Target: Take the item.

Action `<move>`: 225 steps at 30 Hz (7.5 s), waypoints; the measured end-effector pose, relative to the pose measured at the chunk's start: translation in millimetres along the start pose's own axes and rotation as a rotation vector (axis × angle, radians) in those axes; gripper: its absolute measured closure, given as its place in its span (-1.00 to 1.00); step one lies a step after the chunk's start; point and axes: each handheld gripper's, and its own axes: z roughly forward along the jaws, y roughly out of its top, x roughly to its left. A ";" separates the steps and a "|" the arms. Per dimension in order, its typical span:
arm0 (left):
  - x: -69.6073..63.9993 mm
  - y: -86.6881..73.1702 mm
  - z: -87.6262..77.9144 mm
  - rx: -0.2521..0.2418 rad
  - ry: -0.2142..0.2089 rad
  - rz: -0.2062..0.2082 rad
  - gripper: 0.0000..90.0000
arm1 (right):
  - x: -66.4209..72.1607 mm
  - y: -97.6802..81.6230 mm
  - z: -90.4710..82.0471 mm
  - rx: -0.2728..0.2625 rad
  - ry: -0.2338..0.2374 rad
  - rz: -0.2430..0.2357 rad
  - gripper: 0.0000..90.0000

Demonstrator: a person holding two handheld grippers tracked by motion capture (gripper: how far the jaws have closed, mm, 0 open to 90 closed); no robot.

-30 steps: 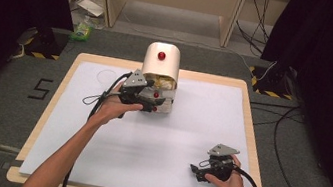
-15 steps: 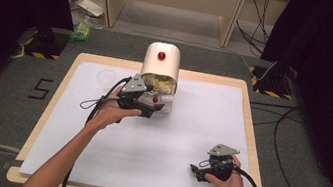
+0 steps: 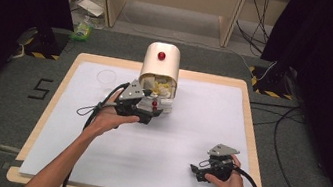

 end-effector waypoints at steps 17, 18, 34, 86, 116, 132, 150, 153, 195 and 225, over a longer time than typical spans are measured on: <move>-13.2 -6.8 -8.4 -0.003 -0.009 -0.001 -0.51 | 0.1 0.0 0.0 0.001 0.000 0.001 -0.99; -14.0 -7.2 -8.9 -0.002 -0.007 0.002 -0.51 | 0.1 0.0 0.0 0.001 0.000 0.002 -0.99; -22.7 -12.4 -15.8 -0.004 -0.003 -0.001 -0.51 | 0.1 0.0 0.0 0.000 0.000 0.000 -0.99; -7.3 0.8 -30.5 -0.034 0.057 -0.101 -0.50 | 0.1 0.0 0.0 0.001 -0.001 0.002 -0.99; 26.2 0.3 -21.2 0.097 0.022 -0.195 0.31 | 0.0 0.1 -0.1 0.001 0.000 0.003 -0.99; 26.8 -0.1 -11.1 0.174 0.013 -0.159 0.58 | 0.1 0.1 0.0 0.001 0.000 0.003 -0.99; 28.2 6.6 -13.1 0.127 0.043 -0.150 0.99 | -0.1 0.1 0.1 0.000 0.000 0.002 -0.99; 29.2 9.9 -15.6 0.109 0.043 -0.155 0.99 | -0.1 0.2 0.0 0.000 0.000 0.002 -0.99; 37.6 47.1 -42.8 -0.013 0.023 -0.168 0.99 | -0.1 0.2 -0.2 0.002 0.000 0.001 -0.99; 78.2 34.3 -101.5 -0.071 0.134 -0.231 0.99 | -0.1 0.2 -0.1 0.002 0.000 0.002 -0.99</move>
